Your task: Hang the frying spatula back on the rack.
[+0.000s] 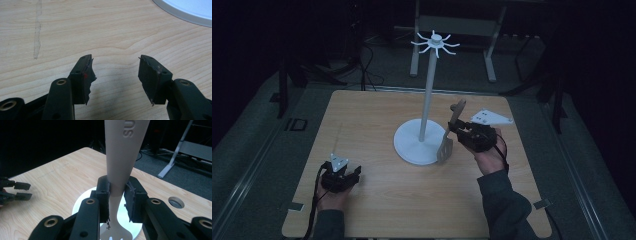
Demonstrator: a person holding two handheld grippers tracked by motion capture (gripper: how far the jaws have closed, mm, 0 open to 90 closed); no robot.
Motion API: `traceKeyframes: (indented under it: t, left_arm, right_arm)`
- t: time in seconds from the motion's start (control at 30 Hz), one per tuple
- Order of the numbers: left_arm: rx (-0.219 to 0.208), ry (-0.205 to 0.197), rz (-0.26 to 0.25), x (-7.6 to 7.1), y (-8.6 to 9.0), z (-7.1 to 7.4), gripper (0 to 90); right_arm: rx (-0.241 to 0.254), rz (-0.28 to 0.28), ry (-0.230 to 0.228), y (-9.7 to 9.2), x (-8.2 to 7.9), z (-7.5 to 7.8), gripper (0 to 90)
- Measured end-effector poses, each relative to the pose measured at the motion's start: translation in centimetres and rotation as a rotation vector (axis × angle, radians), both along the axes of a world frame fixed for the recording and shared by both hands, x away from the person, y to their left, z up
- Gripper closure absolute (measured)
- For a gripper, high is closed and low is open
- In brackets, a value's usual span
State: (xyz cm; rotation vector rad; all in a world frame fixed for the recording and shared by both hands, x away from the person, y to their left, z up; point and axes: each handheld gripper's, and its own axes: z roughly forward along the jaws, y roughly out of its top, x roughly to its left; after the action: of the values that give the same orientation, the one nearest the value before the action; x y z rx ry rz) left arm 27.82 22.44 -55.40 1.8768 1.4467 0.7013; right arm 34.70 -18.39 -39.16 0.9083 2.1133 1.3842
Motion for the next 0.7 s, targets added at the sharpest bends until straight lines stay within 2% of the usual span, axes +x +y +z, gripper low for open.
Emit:
traceKeyframes:
  t: [0.3, 0.7]
  left_arm:
    - [-0.003, -0.003, 0.002, 0.0, 0.0, 0.0, 45.4]
    - [-0.001, -0.002, 0.001, 0.0, 0.0, 0.0, 45.4]
  right_arm:
    - [0.001, -0.005, 0.002, 0.0, 0.5, 0.5, 74.5]
    - [-0.002, -0.013, -0.020, 0.1, 0.9, 1.7, 74.6]
